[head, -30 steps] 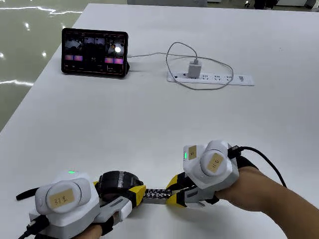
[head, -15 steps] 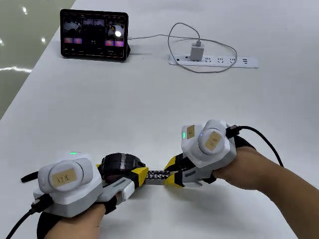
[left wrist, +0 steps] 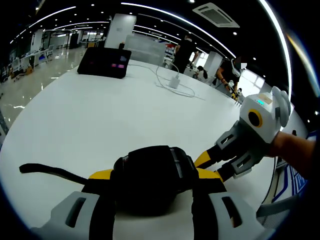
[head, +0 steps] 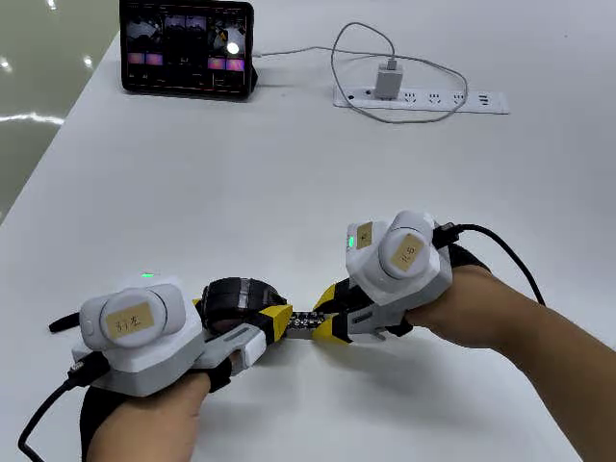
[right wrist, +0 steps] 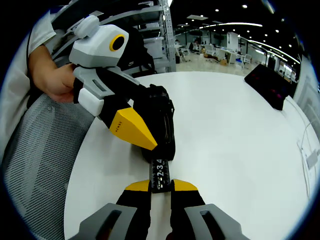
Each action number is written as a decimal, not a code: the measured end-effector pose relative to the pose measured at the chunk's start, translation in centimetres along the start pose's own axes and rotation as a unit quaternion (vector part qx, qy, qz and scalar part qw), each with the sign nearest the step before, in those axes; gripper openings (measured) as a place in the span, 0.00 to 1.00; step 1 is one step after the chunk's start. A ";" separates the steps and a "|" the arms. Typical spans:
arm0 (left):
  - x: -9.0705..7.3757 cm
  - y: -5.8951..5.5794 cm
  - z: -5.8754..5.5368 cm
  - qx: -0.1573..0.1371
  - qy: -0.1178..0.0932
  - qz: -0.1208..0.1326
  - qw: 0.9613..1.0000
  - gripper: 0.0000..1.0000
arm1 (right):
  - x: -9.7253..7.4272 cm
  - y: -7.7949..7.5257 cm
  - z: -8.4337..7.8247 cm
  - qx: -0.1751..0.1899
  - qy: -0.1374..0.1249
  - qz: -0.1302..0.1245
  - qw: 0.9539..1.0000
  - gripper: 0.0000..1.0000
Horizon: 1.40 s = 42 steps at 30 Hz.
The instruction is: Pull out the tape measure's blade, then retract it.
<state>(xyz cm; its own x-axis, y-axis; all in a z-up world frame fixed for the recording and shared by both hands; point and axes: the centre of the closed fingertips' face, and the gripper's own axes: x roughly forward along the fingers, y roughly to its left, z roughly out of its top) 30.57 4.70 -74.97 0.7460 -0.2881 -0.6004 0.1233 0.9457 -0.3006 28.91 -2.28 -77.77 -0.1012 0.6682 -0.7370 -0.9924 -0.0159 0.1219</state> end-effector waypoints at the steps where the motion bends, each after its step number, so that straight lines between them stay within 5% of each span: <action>1: 0.0 0.0 0.0 0.000 0.000 0.000 1.000 0.57 | 0.0 0.0 0.1 0.001 0.000 0.000 1.000 0.11; 22: -0.1 0.1 0.1 -0.007 -0.001 -0.007 1.000 0.57 | 1.8 -0.1 2.0 0.000 -0.018 -0.001 1.000 0.11; 42: -0.2 0.1 0.1 -0.006 0.006 -0.021 1.000 0.59 | 1.6 0.3 1.9 0.007 -0.026 -0.005 1.000 0.13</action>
<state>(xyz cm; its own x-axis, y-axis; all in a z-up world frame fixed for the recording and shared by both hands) 30.46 4.83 -74.80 0.7331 -0.3292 -0.5952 0.1461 0.9309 -0.3349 28.62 0.26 -77.67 -0.0872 0.7057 -0.7032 -0.9923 0.0010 0.1241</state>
